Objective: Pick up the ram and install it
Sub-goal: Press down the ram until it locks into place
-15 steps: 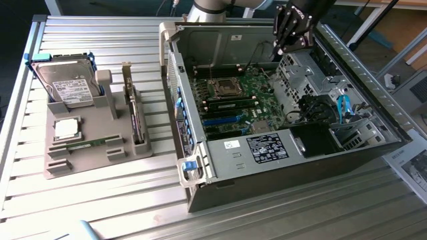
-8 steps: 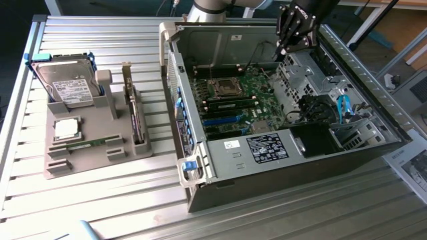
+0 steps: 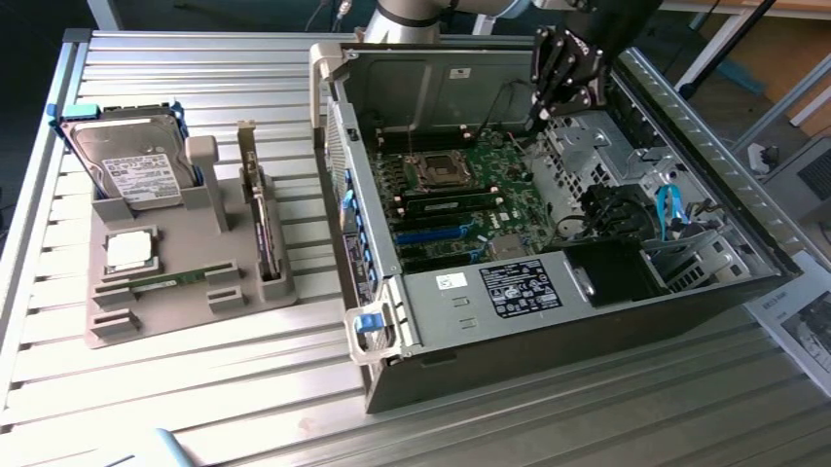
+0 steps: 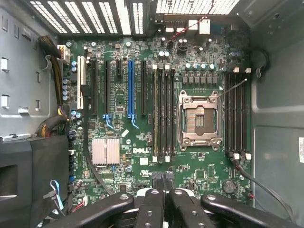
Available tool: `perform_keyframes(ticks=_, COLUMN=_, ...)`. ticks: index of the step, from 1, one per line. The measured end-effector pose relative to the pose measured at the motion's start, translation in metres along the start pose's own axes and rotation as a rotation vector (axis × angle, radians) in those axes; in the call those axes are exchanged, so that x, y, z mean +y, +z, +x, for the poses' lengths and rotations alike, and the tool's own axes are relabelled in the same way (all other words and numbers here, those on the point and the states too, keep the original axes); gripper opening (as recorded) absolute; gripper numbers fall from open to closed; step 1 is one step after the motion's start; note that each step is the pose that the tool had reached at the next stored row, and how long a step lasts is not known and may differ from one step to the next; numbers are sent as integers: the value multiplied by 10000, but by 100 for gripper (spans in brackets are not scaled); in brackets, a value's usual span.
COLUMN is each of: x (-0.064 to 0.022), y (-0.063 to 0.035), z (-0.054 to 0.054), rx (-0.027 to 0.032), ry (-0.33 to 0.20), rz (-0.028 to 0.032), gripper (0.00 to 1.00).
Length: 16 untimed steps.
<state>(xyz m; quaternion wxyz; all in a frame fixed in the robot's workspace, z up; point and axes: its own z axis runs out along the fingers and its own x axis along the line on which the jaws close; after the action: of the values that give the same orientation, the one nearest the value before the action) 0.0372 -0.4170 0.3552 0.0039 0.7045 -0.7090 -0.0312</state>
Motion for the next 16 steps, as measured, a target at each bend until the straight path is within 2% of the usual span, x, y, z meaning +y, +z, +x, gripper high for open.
perform_keyframes(ticks=16, x=-18, y=361, z=14, rx=1, ry=0, rz=0, gripper=10)
